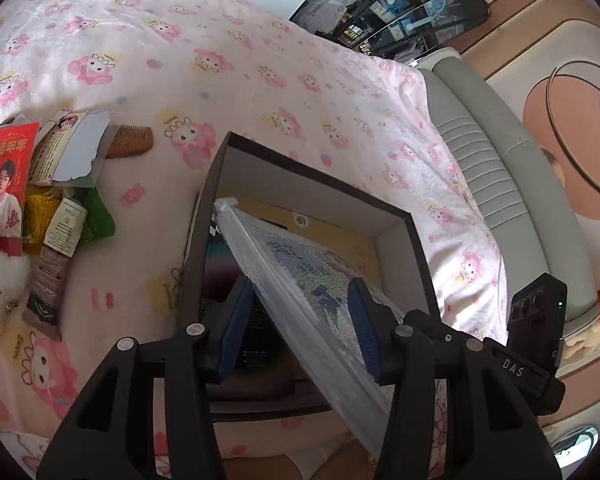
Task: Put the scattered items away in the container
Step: 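Lower the bead-art packet into the box beside the Smart Devil box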
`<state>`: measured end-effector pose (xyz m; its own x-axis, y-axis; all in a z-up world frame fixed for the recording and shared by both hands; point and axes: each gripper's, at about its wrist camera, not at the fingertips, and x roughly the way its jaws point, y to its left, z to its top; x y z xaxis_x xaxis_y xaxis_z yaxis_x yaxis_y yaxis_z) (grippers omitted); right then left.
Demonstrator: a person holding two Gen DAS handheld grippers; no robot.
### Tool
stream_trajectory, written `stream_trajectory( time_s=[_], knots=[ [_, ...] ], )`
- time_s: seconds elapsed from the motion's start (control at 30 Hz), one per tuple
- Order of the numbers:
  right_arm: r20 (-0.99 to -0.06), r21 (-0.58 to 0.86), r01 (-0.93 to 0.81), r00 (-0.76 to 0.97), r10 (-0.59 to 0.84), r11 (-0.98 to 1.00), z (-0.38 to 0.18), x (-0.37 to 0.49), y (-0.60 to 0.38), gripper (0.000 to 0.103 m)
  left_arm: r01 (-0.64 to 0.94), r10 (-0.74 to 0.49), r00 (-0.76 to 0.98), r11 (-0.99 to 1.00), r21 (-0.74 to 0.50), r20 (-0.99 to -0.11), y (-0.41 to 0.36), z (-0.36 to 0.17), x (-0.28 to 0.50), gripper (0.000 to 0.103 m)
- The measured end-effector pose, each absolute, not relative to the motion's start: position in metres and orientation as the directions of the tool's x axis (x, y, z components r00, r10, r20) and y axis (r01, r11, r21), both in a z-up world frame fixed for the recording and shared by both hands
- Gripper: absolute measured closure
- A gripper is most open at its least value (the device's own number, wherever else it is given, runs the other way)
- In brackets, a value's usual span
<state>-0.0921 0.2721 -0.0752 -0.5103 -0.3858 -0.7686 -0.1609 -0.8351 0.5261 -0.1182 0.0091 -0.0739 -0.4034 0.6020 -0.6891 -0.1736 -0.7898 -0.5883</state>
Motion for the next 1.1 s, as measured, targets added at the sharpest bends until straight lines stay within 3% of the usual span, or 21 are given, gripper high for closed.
stream_trajectory(
  time_s=[0.5, 0.8, 1.1],
  knots=[
    [-0.804, 0.480, -0.216, -0.496, -0.328, -0.850, -0.101, -0.099, 0.291, 0.039, -0.110, 0.518, -0.271, -0.854, -0.508, -0.812, 0.048, -0.104, -0.120, 0.054],
    [-0.838, 0.411, -0.238, -0.479, -0.262, -0.880, -0.108, -0.113, 0.292, 0.040, -0.116, 0.407, -0.230, -0.913, -0.390, -0.884, 0.076, -0.114, -0.141, 0.054],
    [-0.841, 0.382, -0.220, -0.485, -0.240, -0.897, -0.113, -0.113, 0.292, 0.040, -0.114, 0.464, -0.249, -0.886, -0.450, -0.850, 0.071, -0.117, -0.148, 0.054]
  ],
)
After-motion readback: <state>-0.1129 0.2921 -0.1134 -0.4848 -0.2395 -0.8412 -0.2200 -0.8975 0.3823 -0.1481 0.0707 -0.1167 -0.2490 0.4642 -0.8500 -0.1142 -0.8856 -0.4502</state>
